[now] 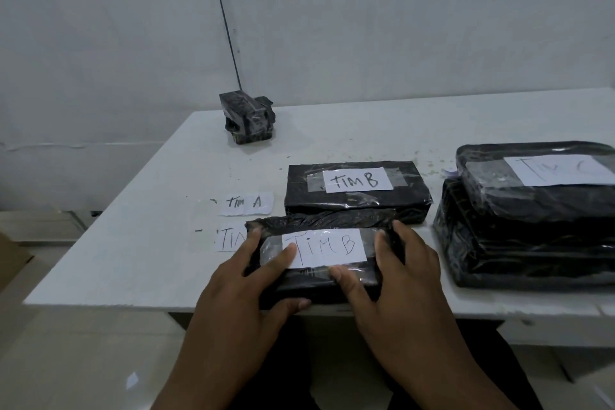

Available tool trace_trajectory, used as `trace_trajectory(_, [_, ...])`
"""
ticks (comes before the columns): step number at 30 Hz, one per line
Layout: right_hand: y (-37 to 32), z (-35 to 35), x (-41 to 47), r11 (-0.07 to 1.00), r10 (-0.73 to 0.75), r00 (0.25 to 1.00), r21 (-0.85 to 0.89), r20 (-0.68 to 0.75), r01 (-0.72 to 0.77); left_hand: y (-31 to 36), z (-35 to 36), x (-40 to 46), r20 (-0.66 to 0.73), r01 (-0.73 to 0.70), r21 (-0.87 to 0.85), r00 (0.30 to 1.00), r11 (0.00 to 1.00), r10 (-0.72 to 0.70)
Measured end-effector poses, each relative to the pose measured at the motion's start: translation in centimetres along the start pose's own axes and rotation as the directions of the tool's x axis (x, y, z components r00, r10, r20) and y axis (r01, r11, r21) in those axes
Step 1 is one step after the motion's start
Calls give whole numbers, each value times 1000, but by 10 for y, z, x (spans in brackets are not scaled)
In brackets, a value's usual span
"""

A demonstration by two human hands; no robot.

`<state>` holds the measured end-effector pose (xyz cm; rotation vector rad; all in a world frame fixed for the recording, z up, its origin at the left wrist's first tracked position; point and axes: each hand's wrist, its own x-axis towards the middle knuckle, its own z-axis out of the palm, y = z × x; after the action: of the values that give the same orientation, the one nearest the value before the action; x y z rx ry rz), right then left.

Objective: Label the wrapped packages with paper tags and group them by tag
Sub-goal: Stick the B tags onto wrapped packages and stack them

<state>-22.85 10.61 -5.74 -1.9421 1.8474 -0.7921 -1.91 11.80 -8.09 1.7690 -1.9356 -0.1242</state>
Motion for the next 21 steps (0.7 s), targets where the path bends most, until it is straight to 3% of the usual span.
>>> trace_trajectory(6, [7,-6,-5,992,4,998,127,-60,4,0,3,-6,-133,-12,-113,991,994,-3])
trace_trajectory(12, [-4,-20,-9,968,-153,943,150,-296,204,12,-22,-2,-373,-170,-86,919,982,127])
trace_trajectory(17, [-13,-29,27,948,-250,861,68,-442,310,27,-35,38,-386,-176,-86,913,981,130])
trace_trajectory(21, [-13,-27,63,963,-217,866,47,-450,266,31,-26,81,-316,-144,-173,945,974,83])
